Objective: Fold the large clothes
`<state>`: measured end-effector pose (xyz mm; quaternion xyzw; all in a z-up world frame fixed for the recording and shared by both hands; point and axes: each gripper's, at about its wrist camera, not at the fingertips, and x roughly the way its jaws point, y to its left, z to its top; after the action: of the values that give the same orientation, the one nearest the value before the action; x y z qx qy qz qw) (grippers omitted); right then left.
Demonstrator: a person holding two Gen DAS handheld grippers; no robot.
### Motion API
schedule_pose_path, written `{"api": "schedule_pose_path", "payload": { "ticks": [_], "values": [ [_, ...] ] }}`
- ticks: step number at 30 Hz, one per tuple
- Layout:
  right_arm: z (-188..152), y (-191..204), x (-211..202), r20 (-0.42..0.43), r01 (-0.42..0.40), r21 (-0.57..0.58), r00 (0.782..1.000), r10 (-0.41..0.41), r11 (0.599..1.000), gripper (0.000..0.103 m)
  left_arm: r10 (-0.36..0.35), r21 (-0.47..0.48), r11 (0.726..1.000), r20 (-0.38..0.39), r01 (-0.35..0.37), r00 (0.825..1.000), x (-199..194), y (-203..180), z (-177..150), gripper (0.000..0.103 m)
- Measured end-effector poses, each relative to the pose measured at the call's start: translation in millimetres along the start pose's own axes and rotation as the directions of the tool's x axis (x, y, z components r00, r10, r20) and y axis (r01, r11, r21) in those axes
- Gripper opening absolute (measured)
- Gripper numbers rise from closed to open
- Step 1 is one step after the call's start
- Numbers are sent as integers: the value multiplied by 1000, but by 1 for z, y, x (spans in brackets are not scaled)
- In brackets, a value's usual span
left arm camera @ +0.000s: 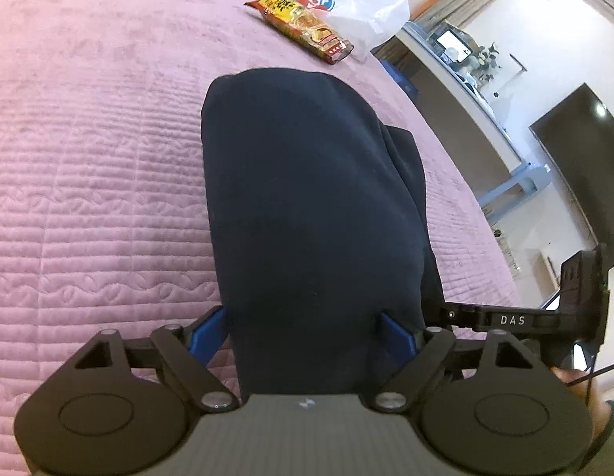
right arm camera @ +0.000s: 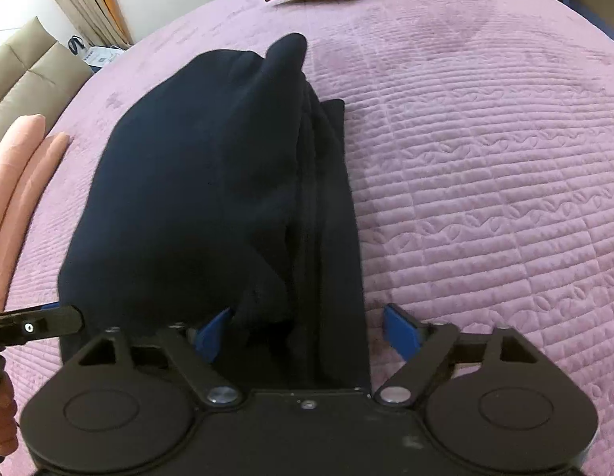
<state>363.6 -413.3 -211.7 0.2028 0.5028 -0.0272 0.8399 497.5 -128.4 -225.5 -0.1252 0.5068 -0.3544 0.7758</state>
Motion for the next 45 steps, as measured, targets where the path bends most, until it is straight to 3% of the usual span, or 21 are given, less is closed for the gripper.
{"api": "schedule_pose_path", "payload": {
  "ticks": [8, 13, 14, 16, 17, 19, 20, 22, 28, 33, 37, 40, 45],
  "values": [
    [2, -4, 6, -25, -55, -18, 998, 54, 998, 102, -88, -102, 991, -13, 87, 996, 16, 15, -3, 93],
    [4, -10, 10, -25, -128, -22, 992, 127, 992, 99, -222, -245, 947, -31, 208, 975, 37, 36, -4, 95],
    [3, -12, 12, -22, -149, -18, 989, 148, 989, 95, -231, -246, 944, -24, 218, 973, 41, 36, -4, 96],
    [2, -15, 15, -18, -214, 0, 977, 214, 977, 77, -228, -239, 946, -9, 219, 974, 45, 33, -4, 95],
    [2, -17, 16, -19, -254, 23, 967, 255, 967, 66, -221, -230, 949, 6, 216, 975, 45, 31, -4, 91],
    [1, -19, 15, -6, -279, 32, 960, 279, 960, 58, -201, -197, 959, 37, 204, 979, 42, 25, -7, 78],
    [1, -18, 13, -1, -287, 28, 958, 288, 957, 54, -202, -170, 963, 51, 208, 978, 38, 22, -8, 66],
    [0, -15, 5, 19, -316, 24, 949, 315, 949, 49, -228, -155, 958, 98, 241, 969, 26, 19, -8, 56],
    [2, 21, -42, 116, -362, -52, 923, 366, 931, 45, -325, -112, 928, 218, 354, 920, -22, 10, -1, 54],
    [-14, 67, -97, 163, -392, -121, 898, 408, 912, 45, -365, -55, 918, 273, 393, 890, -95, -4, -16, 54],
    [-49, 113, -142, 170, -394, -190, 889, 426, 899, 45, -364, -20, 922, 298, 387, 882, -158, -13, -46, 54],
    [-77, 136, -161, 157, -401, -207, 887, 435, 892, 45, -354, -4, 928, 298, 372, 887, -194, -14, -73, 54],
    [-124, 157, -153, 102, -374, -224, 910, 403, 900, 44, -340, -37, 932, 265, 362, 902, -203, 10, -123, 54]
  ]
}}
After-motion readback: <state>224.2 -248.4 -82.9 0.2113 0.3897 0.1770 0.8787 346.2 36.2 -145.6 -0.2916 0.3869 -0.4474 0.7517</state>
